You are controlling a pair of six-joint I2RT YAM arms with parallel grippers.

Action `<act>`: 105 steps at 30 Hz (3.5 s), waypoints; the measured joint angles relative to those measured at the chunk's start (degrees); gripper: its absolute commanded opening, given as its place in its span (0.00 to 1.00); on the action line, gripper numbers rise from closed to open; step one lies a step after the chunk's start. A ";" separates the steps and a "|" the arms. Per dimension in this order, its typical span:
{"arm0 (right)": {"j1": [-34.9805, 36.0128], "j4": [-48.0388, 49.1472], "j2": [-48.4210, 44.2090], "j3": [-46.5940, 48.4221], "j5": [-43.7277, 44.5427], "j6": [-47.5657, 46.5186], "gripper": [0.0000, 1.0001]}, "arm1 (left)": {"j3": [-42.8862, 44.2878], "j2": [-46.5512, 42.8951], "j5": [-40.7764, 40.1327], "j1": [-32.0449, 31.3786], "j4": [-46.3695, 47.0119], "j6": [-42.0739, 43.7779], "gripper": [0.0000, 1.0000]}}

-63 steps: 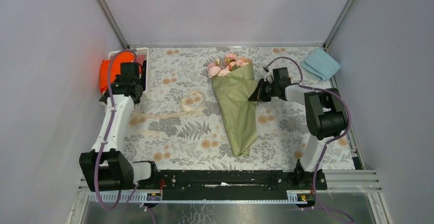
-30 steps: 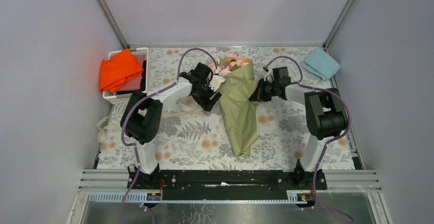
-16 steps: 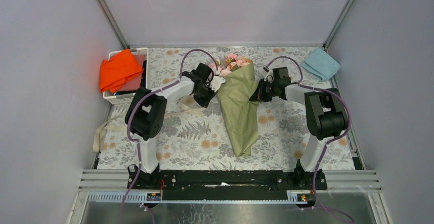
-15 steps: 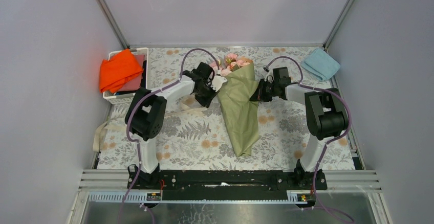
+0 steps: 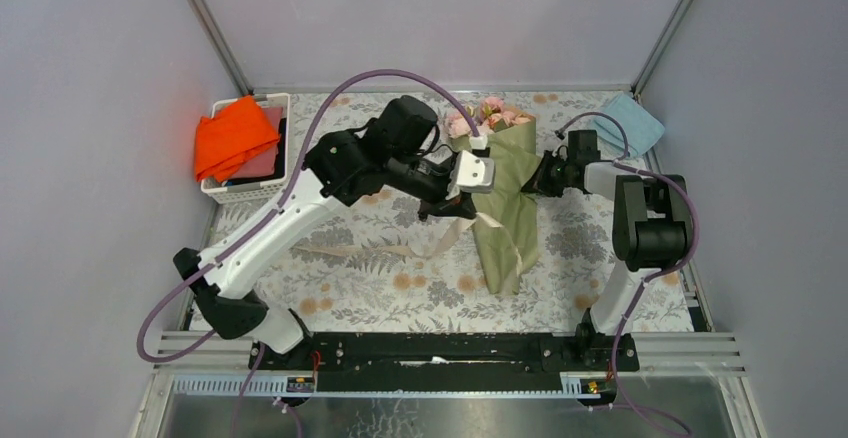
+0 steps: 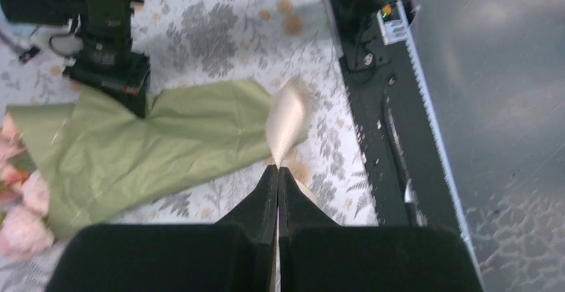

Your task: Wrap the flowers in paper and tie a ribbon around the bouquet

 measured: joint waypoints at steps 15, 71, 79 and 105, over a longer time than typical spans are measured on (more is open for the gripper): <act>-0.94 -2.08 -2.21 0.50 1.16 -0.31 0.00 | -34.05 11.63 -26.88 16.02 5.27 11.54 0.08; 6.05 10.01 1.95 4.13 -8.59 9.53 0.00 | -3.87 42.73 2.32 25.92 42.45 -61.46 0.00; 19.30 8.63 1.42 16.39 -4.50 11.39 0.00 | -13.51 26.05 5.22 36.13 37.09 -56.17 0.00; 38.88 11.13 15.54 17.40 -3.13 17.20 0.02 | -41.22 -6.73 -25.73 41.00 24.04 -28.15 0.60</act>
